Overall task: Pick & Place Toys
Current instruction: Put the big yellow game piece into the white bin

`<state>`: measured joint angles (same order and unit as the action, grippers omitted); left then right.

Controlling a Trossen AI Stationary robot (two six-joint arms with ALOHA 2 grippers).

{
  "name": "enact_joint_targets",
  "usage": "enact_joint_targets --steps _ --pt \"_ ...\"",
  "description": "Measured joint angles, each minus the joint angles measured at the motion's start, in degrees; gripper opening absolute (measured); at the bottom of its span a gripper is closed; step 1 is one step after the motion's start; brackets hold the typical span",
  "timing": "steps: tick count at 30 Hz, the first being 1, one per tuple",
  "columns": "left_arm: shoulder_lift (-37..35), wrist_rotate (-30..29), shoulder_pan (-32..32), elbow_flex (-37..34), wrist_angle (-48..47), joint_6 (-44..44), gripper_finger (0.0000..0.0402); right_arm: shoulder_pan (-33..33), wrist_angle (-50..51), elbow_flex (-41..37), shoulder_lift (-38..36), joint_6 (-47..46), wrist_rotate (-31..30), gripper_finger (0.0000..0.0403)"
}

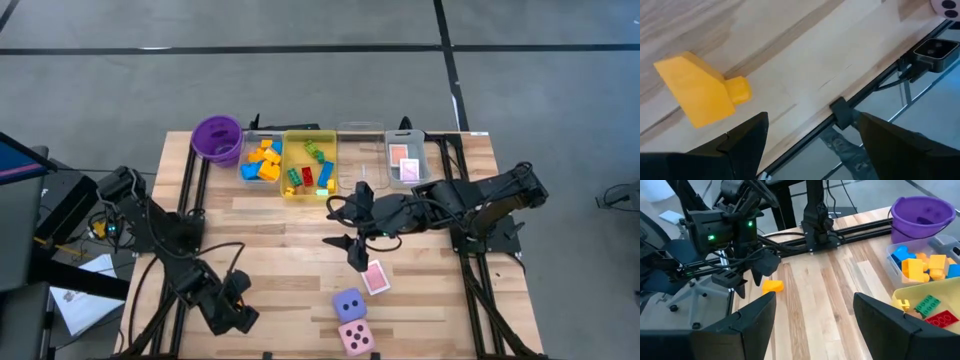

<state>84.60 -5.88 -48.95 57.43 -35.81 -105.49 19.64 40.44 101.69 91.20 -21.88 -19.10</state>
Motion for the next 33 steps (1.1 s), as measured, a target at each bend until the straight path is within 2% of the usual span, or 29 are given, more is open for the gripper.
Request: enact_joint_targets --steps 8,15,21,25,33 --pt "0.0 3.3 -0.4 0.0 0.4 -1.5 0.0301 -0.2 -0.1 0.0 0.0 1.2 -0.1 0.0260" --pt "0.0 -2.9 -0.9 0.0 0.7 -1.3 0.0301 -0.2 -0.2 0.0 0.0 2.9 -0.2 0.0260" --pt "0.0 -3.7 -0.7 0.0 6.6 2.7 0.0304 -0.3 -0.2 0.0 0.0 2.5 -0.3 0.0260" --pt "0.0 -3.7 -0.7 0.0 10.5 5.8 0.0327 -0.2 -0.2 0.0 0.0 2.4 -0.2 0.0260" --pt "-0.1 -3.7 -0.7 -0.1 14.6 6.1 0.0396 -0.3 -0.2 0.0 0.0 2.4 -0.3 0.0260"
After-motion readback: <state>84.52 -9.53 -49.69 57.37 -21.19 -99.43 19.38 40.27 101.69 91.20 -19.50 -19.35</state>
